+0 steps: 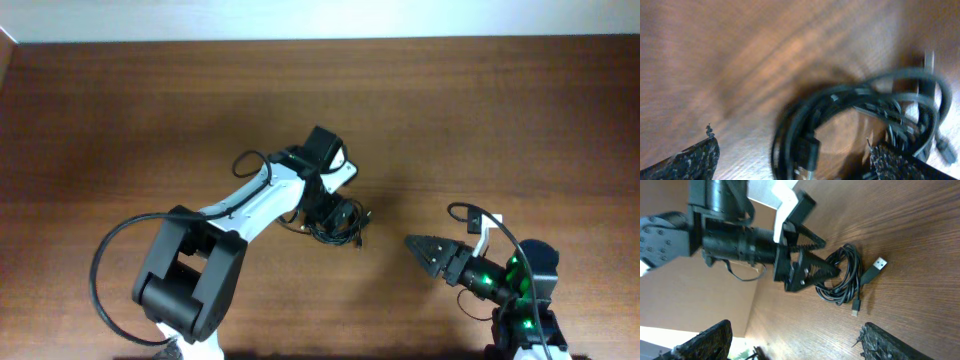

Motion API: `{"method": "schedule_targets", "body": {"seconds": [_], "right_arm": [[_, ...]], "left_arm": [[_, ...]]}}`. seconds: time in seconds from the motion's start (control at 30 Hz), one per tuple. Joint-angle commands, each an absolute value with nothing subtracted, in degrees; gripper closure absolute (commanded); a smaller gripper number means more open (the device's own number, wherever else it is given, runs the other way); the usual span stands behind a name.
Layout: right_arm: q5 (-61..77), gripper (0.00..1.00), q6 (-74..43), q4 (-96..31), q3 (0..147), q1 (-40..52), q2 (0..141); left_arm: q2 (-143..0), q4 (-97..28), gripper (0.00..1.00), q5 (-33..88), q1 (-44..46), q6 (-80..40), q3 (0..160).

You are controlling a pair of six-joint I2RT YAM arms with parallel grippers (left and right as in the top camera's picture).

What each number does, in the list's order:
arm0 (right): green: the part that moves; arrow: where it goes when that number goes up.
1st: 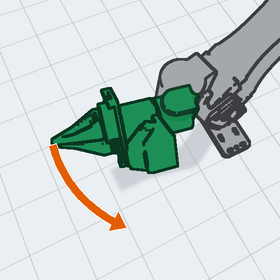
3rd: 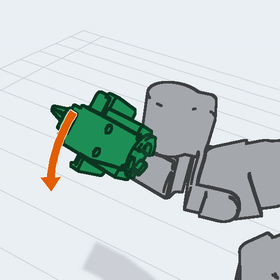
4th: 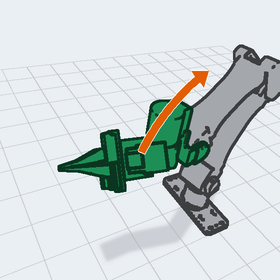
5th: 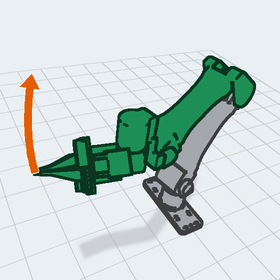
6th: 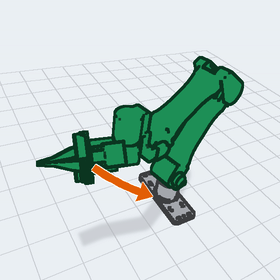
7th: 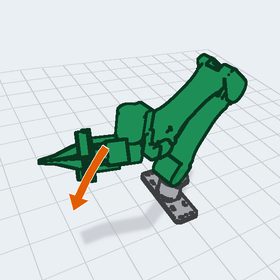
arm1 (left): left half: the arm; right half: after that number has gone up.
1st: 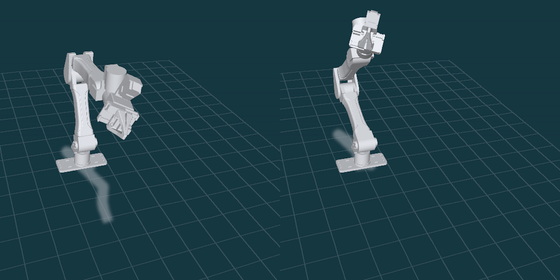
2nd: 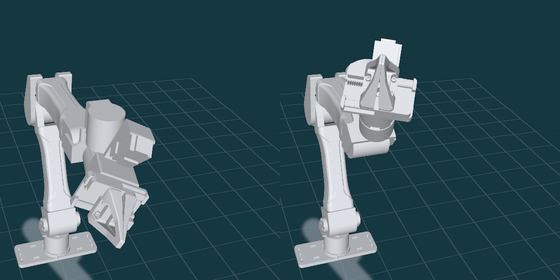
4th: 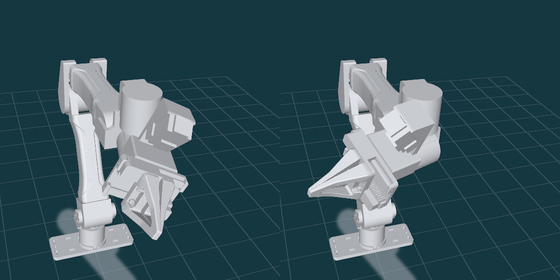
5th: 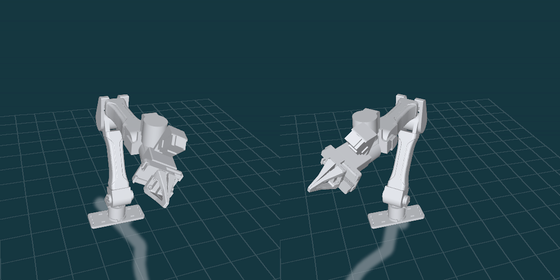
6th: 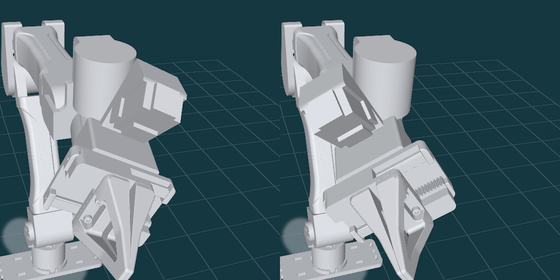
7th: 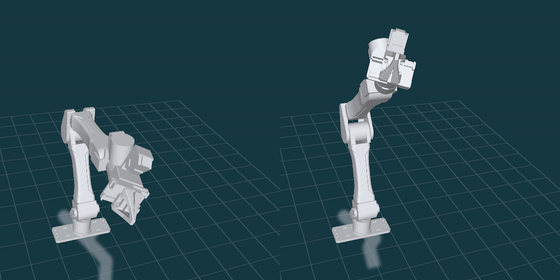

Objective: Untangle cables

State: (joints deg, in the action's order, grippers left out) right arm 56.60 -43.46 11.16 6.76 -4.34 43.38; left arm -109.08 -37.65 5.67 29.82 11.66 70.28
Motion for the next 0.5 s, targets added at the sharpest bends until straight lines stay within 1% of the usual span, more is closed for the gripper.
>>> {"method": "schedule_targets", "body": {"seconds": [0.0, 0.03, 0.07, 0.1, 0.13, 0.17, 0.2, 0.23, 0.27, 0.3, 0.33, 0.4, 0.43, 0.47], "right_arm": [[56.07, 0.17, -39.38, 11.31, 9.3, -4.14, 45.91], [55.81, 0.17, -39.18, 11.27, 9.3, -4.14, 45.91], [53.8, 0.17, -39.18, 10.81, 9.37, -4.14, 45.91], [50.81, 0.17, -38.02, 7.75, 10.04, -4.14, 45.91], [47.2, 0.17, -33.76, 1.54, 12.01, -4.14, 45.91], [42.26, 0.17, -28.32, -7.79, 15.66, -4.14, 45.91], [34.98, 0.17, -22.74, -18.65, 21.21, -4.14, 45.91], [29.19, 0.17, -20.1, -25.04, 25.41, -4.14, 45.91], [26.3, 0.17, -17.61, -28.95, 28.88, -4.14, 45.91], [26.33, 0.17, -17.34, -29.63, 30.35, -4.14, 45.91], [26.3, 0.17, -17.34, -29.82, 30.46, -4.14, 45.91], [26.3, 0.17, -17.34, -30.7, 30.44, -4.14, 45.91], [26.3, 0.16, -17.34, -31.14, 30.44, -4.14, 45.91], [26.3, 0.16, -17.32, -31.68, 30.44, -4.14, 45.91]], "left_arm": [[-101.47, -38.39, 0.01, 4.03, 27.55, -5.32, 75.18], [-99.15, -40.45, 0.01, 4.05, 26.61, -15.53, 75.16], [-98.15, -47.0, 0.01, 4.05, 26.06, -31.27, 75.16], [-98.32, -55.13, 0.01, 4.84, 26.09, -44.45, 74.59], [-98.35, -56.73, 0.01, 5.96, 26.13, -47.94, 73.34], [-98.32, -56.23, 0.04, 8.62, 26.13, -52.29, 70.39], [-98.32, -54.85, 0.32, 12.36, 26.15, -58.48, 66.24], [-98.32, -51.16, 0.48, 16.32, 26.2, -61.41, 62.92], [-98.35, -46.3, 0.47, 19.88, 26.24, -62.15, 60.55], [-98.35, -42.0, 0.48, 20.05, 26.48, -64.16, 58.0], [-98.5, -38.28, 0.55, 19.84, 27.27, -67.29, 55.11], [-98.54, -27.79, 0.57, 14.61, 29.43, -67.66, 51.16], [-98.54, -25.5, 0.58, 8.95, 30.37, -67.68, 50.81], [-98.54, -25.08, 0.71, 5.39, 30.89, -67.68, 50.81]]}}
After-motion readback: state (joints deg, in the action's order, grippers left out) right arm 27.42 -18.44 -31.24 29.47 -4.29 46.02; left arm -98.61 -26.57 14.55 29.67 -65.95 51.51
